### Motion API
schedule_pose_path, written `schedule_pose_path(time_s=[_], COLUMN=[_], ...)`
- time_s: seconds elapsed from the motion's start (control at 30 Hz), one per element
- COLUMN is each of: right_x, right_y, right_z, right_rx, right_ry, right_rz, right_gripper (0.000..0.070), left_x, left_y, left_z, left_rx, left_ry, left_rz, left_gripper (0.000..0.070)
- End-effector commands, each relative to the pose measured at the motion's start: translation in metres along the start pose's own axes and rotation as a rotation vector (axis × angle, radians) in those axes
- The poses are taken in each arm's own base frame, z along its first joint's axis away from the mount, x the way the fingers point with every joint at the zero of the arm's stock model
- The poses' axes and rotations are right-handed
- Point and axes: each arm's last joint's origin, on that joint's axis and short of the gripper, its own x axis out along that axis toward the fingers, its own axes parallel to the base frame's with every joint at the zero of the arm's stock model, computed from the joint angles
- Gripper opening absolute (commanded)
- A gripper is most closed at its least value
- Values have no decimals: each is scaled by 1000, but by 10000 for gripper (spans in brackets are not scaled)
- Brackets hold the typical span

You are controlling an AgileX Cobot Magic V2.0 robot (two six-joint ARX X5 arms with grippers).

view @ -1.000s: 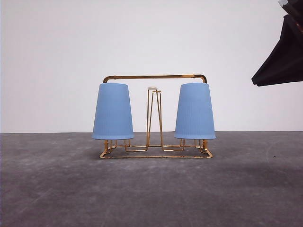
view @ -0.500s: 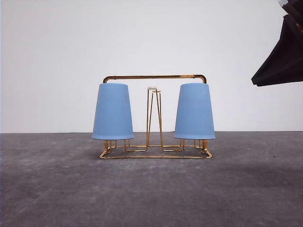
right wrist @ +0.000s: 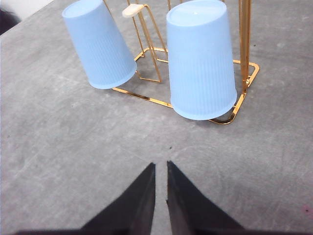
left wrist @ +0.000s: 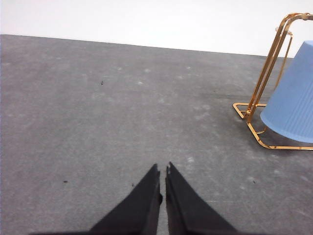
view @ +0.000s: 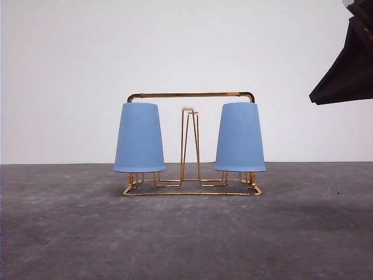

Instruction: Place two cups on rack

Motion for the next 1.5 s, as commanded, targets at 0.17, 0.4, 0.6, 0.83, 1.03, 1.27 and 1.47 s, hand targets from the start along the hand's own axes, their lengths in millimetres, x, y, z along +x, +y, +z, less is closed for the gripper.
schedule_pose_path(time_s=[0.17, 0.4, 0.6, 0.83, 1.03, 1.27, 1.47], right_x=[-11, -38, -46, -50, -51, -51, -51], right_y=[1, -20, -36, -42, -41, -41, -41], right_z=[3, -46, -76, -86, -85, -85, -85], right_rx=[-145, -128, -61, -46, -48, -48, -48], right_ry=[-47, -190, -316, -349, -363, -363, -363], right_rz=[-78, -334, -498, -565, -563, -564, -564], right_gripper=[40, 41, 41, 40, 40, 40, 40], left_x=[1, 1, 1, 1, 1, 1, 1], left_y=[0, 0, 0, 0, 0, 0, 0], left_z=[-5, -5, -5, -5, -5, -5, -5], left_rx=[16, 16, 16, 16, 16, 16, 16], left_ry=[19, 20, 20, 20, 20, 20, 20], left_rz=[-1, -1, -1, -1, -1, -1, -1], left_gripper=[0, 0, 0, 0, 0, 0, 0])
